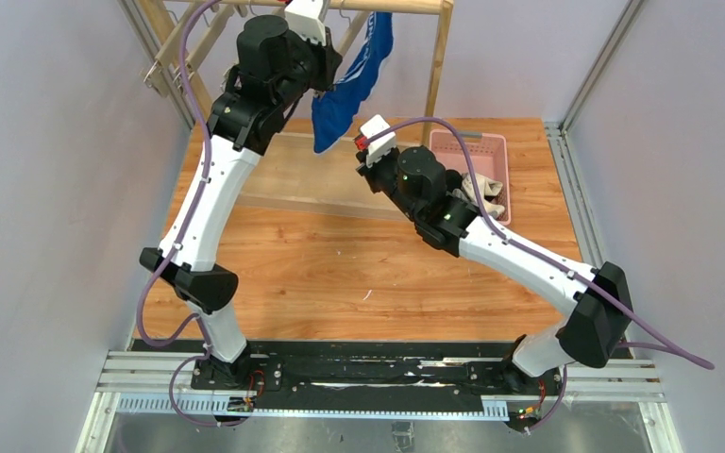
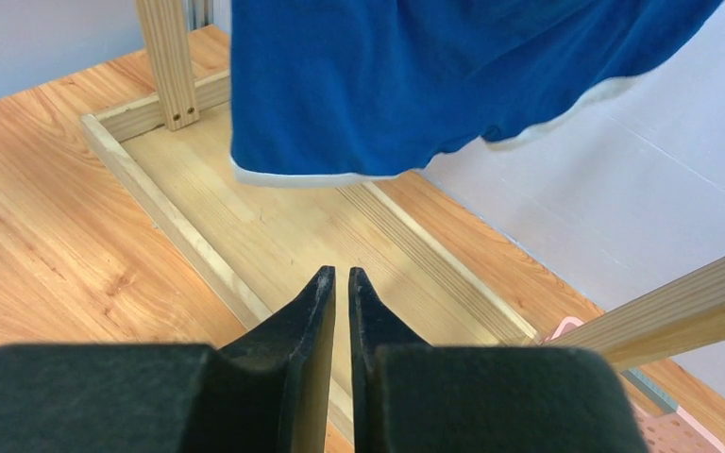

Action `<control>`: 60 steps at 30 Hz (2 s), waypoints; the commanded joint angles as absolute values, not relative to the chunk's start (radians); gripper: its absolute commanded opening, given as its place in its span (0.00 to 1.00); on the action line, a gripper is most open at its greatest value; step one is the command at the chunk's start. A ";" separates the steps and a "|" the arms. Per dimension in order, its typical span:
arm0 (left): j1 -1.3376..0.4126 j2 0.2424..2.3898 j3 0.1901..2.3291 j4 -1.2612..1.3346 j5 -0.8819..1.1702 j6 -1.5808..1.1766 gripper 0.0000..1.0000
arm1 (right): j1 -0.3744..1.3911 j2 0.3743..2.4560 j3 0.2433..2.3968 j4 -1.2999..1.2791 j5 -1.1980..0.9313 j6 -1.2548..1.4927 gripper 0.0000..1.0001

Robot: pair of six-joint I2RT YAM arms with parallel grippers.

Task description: Remove the underwear clipped to the hanger

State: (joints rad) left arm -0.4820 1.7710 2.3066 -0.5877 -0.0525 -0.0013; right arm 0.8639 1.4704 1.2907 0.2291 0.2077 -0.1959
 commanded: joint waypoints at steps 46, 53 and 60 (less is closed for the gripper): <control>-0.486 1.523 2.005 -0.381 -0.043 0.071 0.00 | 0.814 1.322 1.041 0.331 0.284 -0.189 0.10; -0.487 1.344 1.752 -0.402 -0.056 0.086 0.00 | 0.761 1.319 1.059 0.255 0.243 -0.138 0.12; -0.486 1.146 1.557 -0.588 -0.010 0.109 0.00 | 0.605 1.247 1.005 0.191 0.068 -0.038 0.56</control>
State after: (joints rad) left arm -0.4820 1.2602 1.6211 -0.5205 -0.0467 0.0772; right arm 0.6926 1.3243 1.0431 0.2306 0.1905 -0.1162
